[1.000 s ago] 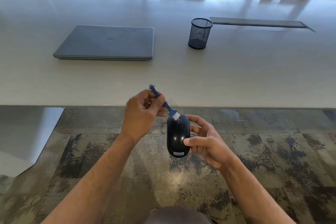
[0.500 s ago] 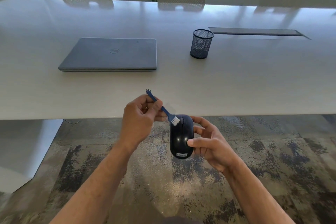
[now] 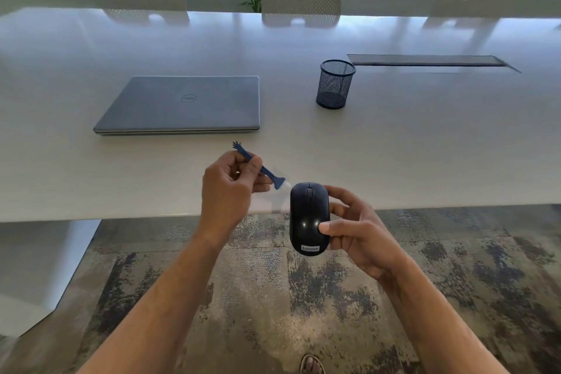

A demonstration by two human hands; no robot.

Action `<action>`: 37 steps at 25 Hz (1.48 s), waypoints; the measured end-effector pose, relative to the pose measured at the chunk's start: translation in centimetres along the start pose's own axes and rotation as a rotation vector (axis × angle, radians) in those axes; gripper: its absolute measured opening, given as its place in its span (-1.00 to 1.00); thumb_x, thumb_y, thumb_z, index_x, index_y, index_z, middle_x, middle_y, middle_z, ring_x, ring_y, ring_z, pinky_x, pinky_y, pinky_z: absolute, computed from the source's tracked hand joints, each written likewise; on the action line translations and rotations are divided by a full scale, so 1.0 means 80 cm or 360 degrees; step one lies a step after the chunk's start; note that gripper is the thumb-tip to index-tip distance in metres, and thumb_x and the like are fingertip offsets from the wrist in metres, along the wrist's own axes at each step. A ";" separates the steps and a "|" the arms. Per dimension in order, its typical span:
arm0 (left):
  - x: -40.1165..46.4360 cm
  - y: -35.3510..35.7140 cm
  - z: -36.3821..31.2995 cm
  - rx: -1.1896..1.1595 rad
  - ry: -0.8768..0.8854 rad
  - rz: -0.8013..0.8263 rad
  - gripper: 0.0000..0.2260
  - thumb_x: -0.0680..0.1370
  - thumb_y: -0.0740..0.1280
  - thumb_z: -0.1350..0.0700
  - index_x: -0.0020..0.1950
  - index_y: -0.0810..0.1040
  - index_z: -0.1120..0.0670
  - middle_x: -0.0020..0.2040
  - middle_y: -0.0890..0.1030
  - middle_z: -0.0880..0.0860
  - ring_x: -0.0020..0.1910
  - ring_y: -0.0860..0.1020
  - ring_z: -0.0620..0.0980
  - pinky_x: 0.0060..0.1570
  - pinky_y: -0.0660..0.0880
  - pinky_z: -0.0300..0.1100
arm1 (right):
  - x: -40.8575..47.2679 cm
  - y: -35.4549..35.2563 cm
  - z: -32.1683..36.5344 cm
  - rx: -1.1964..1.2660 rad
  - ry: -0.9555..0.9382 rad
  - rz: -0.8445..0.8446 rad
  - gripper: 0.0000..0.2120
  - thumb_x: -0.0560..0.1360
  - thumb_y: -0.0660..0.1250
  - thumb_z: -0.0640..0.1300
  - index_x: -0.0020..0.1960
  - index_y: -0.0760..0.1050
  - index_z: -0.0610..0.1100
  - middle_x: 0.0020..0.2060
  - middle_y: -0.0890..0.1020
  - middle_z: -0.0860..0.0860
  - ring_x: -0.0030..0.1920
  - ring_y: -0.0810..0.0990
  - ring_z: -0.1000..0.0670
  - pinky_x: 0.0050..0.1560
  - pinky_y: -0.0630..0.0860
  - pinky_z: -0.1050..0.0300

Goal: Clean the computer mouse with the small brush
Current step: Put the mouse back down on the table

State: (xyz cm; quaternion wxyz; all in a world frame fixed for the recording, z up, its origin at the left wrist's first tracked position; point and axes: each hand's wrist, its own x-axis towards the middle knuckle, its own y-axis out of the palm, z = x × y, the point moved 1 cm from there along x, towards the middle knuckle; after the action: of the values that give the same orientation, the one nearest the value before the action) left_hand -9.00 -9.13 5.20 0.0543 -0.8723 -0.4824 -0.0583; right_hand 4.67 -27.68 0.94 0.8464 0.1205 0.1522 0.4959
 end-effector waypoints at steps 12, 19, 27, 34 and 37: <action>0.087 0.039 -0.011 -0.0336 -0.0119 -0.0176 -0.88 0.62 0.35 0.23 -0.12 0.59 0.15 -0.26 0.70 0.12 -0.30 0.71 0.05 -0.25 0.64 -0.19 | 0.149 -0.052 0.074 -0.0132 0.0108 -0.0112 -0.47 0.35 0.41 -0.33 0.32 0.53 -0.18 0.09 0.68 -0.26 -0.02 0.72 -0.23 -0.10 0.66 -0.09; 0.110 0.057 -0.004 -0.0337 -0.0147 -0.0202 -0.90 0.62 0.34 0.23 -0.08 0.58 0.19 -0.21 0.67 0.19 -0.29 0.71 0.05 -0.25 0.64 -0.19 | 0.235 -0.057 0.099 -0.0247 0.0161 -0.0214 -0.65 0.48 0.28 -0.43 0.23 0.57 -0.23 -0.01 0.64 -0.25 -0.10 0.69 -0.19 -0.17 0.69 -0.07; 0.116 0.056 0.000 -0.0302 -0.0119 -0.0296 -0.90 0.62 0.35 0.21 -0.05 0.59 0.22 -0.23 0.68 0.18 -0.27 0.71 0.04 -0.23 0.65 -0.19 | 0.270 -0.053 0.097 -0.0494 0.0176 -0.0316 -0.66 0.53 0.32 -0.37 0.28 0.56 -0.23 0.11 0.62 -0.24 0.08 0.63 -0.19 -0.18 0.64 0.03; 0.113 0.063 0.002 -0.0287 -0.0127 -0.0305 -0.88 0.62 0.35 0.21 -0.03 0.59 0.26 -0.22 0.68 0.22 -0.27 0.71 0.07 -0.22 0.65 -0.18 | 0.270 -0.057 0.093 -0.0857 0.0079 -0.0503 -0.81 0.48 0.39 -0.26 0.08 0.65 -0.16 -0.04 0.67 -0.16 0.16 0.64 -0.25 0.22 0.57 -0.17; 0.111 0.069 0.004 -0.0280 -0.0136 -0.0279 -0.89 0.62 0.35 0.22 -0.04 0.59 0.25 -0.21 0.67 0.23 -0.27 0.70 0.06 -0.24 0.64 -0.20 | 0.262 -0.065 0.090 -0.1038 0.0029 -0.0608 -0.68 0.46 0.42 -0.14 0.20 0.64 -0.11 0.07 0.69 -0.12 0.13 0.65 -0.19 0.19 0.59 -0.16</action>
State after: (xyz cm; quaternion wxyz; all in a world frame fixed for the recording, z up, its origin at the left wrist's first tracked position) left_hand 0.39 -4.56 6.04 -0.0481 -0.8299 -0.5517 -0.0677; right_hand 21.26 -12.22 2.88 0.9161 -0.1904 0.0135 0.3527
